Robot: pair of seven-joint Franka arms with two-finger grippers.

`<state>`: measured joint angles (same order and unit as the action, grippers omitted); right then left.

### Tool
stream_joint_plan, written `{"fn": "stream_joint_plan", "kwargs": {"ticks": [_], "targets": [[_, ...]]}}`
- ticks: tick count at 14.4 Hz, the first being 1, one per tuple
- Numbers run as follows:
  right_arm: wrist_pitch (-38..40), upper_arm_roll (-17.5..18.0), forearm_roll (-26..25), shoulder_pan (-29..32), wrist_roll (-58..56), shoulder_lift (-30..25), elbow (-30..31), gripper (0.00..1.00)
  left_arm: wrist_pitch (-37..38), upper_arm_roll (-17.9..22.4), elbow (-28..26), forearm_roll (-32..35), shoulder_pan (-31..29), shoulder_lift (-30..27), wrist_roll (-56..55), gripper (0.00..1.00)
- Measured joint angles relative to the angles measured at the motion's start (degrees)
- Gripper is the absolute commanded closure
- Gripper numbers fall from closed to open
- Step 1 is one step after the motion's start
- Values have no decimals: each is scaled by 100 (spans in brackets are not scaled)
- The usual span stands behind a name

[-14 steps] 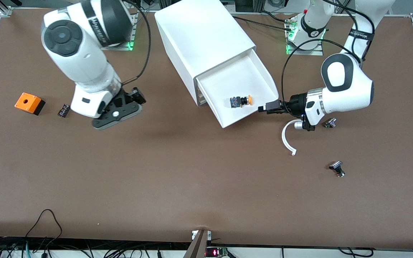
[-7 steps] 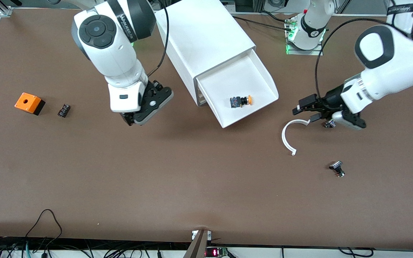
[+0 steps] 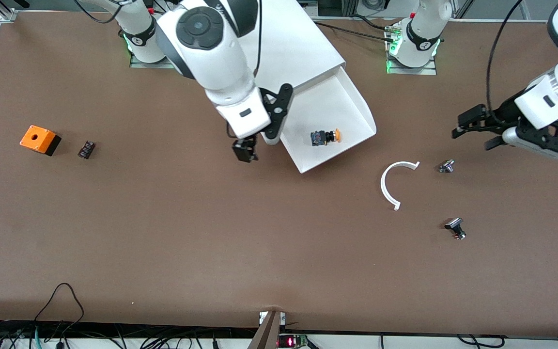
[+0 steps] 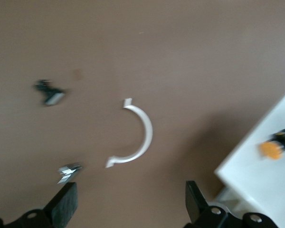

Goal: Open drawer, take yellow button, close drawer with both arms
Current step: 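Release the drawer with the left gripper while the right gripper reaches in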

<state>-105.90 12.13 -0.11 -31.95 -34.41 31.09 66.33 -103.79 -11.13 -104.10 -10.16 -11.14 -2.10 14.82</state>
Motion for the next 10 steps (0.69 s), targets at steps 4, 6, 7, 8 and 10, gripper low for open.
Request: {"fn": "stream_joint_plan", "kwargs": {"ticks": [4,6,7,8,10], "targets": [[-13,248,-1,-6,-1273,397,-255,0,140,134,131,1045,-1,-22,-13,0],[-82,337,-1,-44,-1603,481,-326,0,146,159,131,1410,-1,-25,-140,0],[-117,364,-1,-114,-1645,497,-341,0,150,160,131,1495,0,-26,-312,0],[-148,372,-1,-213,-1652,519,-348,0,153,159,131,1523,0,-29,-502,0],[-179,375,-1,-404,-1652,606,-349,0,189,159,131,1541,1,-35,-731,0]]}}
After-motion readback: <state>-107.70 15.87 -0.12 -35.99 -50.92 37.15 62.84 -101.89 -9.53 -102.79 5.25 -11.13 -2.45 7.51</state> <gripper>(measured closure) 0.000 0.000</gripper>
